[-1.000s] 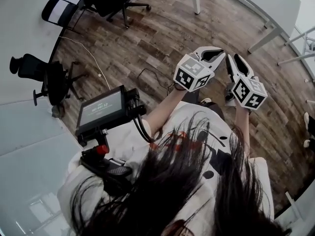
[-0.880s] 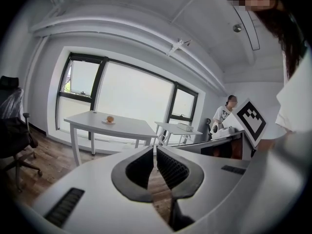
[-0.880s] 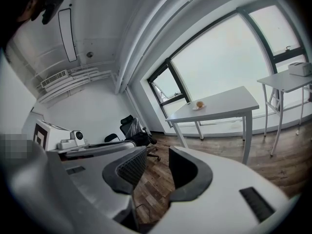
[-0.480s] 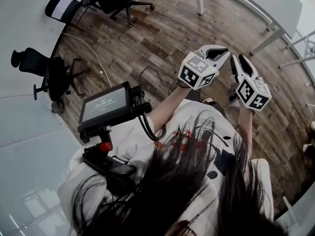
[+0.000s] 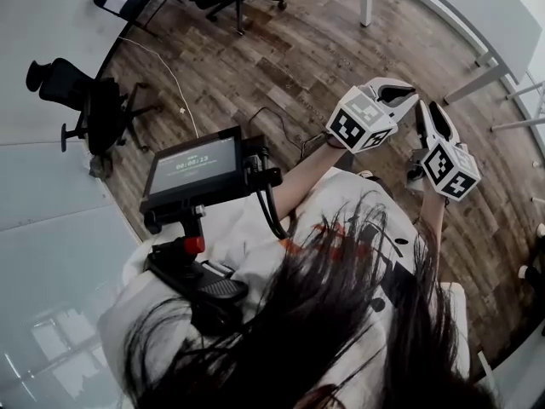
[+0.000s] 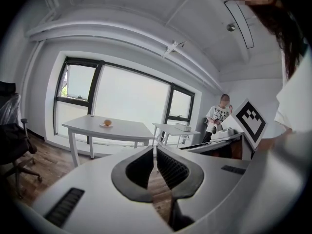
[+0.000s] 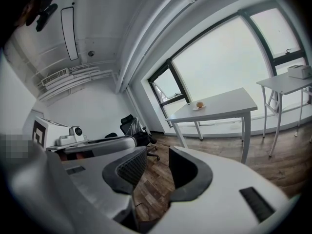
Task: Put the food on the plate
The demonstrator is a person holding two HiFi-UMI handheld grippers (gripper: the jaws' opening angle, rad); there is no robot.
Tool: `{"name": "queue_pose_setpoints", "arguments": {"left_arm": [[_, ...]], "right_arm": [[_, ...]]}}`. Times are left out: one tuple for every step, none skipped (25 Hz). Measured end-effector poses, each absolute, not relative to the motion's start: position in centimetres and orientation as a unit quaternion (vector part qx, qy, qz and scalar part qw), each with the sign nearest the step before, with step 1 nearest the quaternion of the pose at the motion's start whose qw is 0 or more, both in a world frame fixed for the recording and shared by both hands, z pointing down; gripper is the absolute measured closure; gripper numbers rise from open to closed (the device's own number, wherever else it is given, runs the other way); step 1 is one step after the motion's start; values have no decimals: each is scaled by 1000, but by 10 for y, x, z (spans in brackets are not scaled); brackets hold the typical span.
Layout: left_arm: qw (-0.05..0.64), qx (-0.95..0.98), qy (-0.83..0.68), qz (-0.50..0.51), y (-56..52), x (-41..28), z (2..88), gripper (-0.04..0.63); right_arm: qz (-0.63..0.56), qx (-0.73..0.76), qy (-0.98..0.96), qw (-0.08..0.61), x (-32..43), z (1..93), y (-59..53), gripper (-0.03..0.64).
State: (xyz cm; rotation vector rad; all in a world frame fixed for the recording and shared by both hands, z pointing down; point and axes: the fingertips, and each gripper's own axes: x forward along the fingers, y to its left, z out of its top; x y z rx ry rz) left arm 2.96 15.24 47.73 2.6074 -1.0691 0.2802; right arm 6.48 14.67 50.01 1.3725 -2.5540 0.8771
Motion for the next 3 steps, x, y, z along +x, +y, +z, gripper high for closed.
{"name": "queue_pose_setpoints", "arguments": {"left_arm": [[155,910,-372,99,153,30,478,589],[155,910,-370,100,155,31,479,589],[156,911,-369,101,156,32,481,589]], "right_arm": [[291,453,-841,56,65,501,148,465],[292,453,-841,56,65,502,149,465],[293,453,-840,56,65,503,149,465]]}}
